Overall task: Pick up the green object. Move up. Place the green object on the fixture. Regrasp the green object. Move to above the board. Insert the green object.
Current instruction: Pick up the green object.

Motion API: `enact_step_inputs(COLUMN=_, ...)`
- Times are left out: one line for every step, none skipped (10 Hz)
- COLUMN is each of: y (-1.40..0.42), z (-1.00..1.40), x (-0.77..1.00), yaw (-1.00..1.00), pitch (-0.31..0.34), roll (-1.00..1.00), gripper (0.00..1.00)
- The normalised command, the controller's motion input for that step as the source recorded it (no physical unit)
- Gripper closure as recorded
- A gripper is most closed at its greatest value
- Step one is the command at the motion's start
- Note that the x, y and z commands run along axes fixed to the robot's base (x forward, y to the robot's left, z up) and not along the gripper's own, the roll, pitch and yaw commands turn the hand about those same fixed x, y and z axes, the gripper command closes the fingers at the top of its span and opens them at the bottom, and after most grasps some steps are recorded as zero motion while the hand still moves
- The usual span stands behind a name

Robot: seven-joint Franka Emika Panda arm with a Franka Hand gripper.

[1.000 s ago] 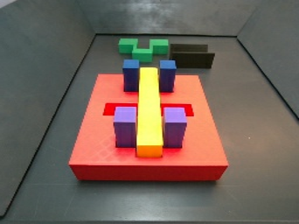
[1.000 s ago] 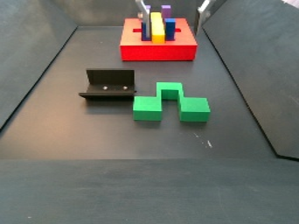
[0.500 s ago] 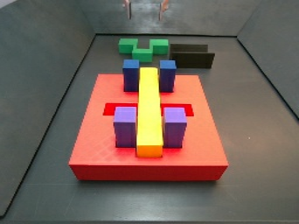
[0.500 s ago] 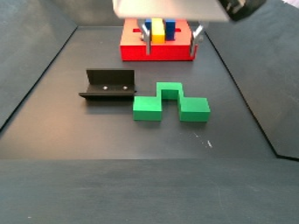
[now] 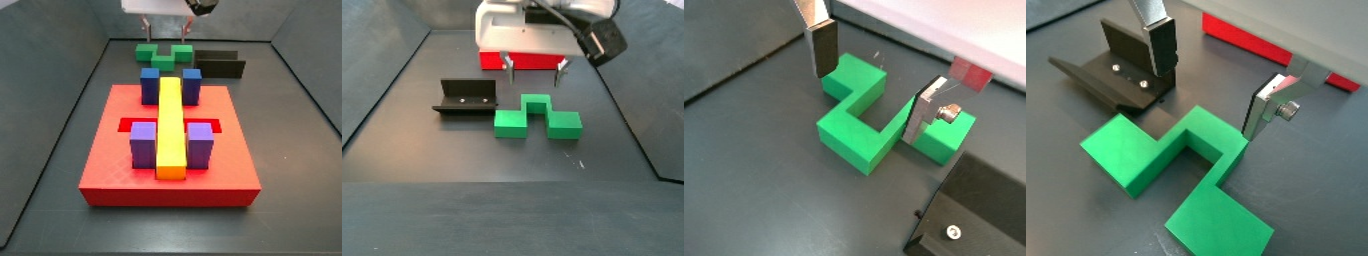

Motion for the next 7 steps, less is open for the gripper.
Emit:
enact_step_inputs(y=0.0, z=-0.42, x=0.0, yaw=0.11, pitch=-0.023, roll=0.0, gripper=0.0)
enact_step_inputs(y=0.0, z=-0.3, x=-0.03, yaw=0.15, pitch=-0.017, roll=0.0, gripper=0.0)
enact_step_inputs(y=-0.03, z=-0.19, x=0.0, yaw=0.14, pitch=0.0, roll=0.0, gripper=0.0)
enact_step_inputs(y=-0.01, z=-0.23, x=0.0, yaw=0.26, pitch=-0.001, roll=0.0, gripper=0.0)
enact_step_inputs(y=-0.06, z=-0.16, x=-0.01, yaw=0.19, pitch=-0.001, roll=0.0, gripper=0.0)
enact_step_inputs(y=-0.02, z=-0.15, x=-0.03, yaw=0.11, pitch=0.0, roll=0.0, gripper=0.0)
enact_step_inputs(y=-0.03, z=-0.16, x=-0.03, yaw=0.1, pitch=0.0, roll=0.0, gripper=0.0)
